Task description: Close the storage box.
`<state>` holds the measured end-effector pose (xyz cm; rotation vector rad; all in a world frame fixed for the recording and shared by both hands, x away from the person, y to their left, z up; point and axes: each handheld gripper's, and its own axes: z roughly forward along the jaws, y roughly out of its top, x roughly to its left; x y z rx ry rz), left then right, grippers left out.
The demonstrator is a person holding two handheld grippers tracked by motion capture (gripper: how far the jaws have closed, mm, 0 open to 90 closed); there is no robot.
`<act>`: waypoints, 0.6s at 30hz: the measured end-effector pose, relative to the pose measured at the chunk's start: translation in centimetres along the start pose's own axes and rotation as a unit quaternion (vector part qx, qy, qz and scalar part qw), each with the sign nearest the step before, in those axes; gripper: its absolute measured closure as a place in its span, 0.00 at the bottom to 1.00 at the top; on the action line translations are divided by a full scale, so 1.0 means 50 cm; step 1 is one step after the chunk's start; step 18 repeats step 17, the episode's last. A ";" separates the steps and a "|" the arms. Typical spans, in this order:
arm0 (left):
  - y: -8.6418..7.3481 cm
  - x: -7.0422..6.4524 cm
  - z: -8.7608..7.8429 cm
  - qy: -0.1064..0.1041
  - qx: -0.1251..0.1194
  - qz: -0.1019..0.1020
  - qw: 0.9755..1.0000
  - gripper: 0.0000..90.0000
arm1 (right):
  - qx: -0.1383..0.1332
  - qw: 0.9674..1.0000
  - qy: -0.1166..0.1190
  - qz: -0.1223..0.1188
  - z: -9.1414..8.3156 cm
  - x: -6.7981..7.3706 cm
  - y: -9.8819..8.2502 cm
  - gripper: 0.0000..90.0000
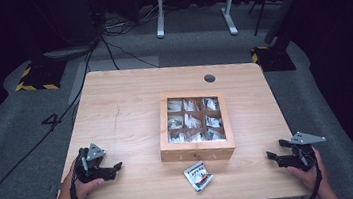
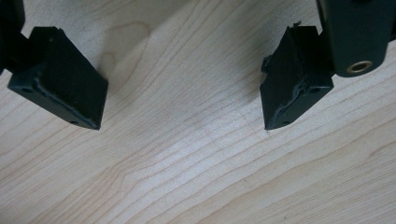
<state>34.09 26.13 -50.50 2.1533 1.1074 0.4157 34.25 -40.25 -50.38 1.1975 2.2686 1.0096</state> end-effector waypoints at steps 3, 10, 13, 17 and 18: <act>0.000 0.001 0.000 -0.001 0.000 0.002 1.000 0.17 | 0.000 1.000 0.000 0.000 0.000 0.000 0.000 0.25; 0.000 0.001 0.000 -0.001 0.000 0.002 1.000 0.17 | 0.000 1.000 -0.002 0.000 0.000 0.000 0.000 0.25; 0.000 0.001 0.000 -0.001 0.000 0.001 1.000 0.17 | 0.000 1.000 -0.001 0.000 0.000 0.000 0.000 0.25; 0.000 0.001 0.000 -0.001 0.000 0.002 1.000 0.17 | 0.000 1.000 -0.002 0.001 0.000 0.000 -0.001 0.25; 0.000 0.001 0.000 -0.001 0.000 0.002 1.000 0.17 | 0.000 1.000 -0.002 0.001 0.000 0.000 -0.001 0.25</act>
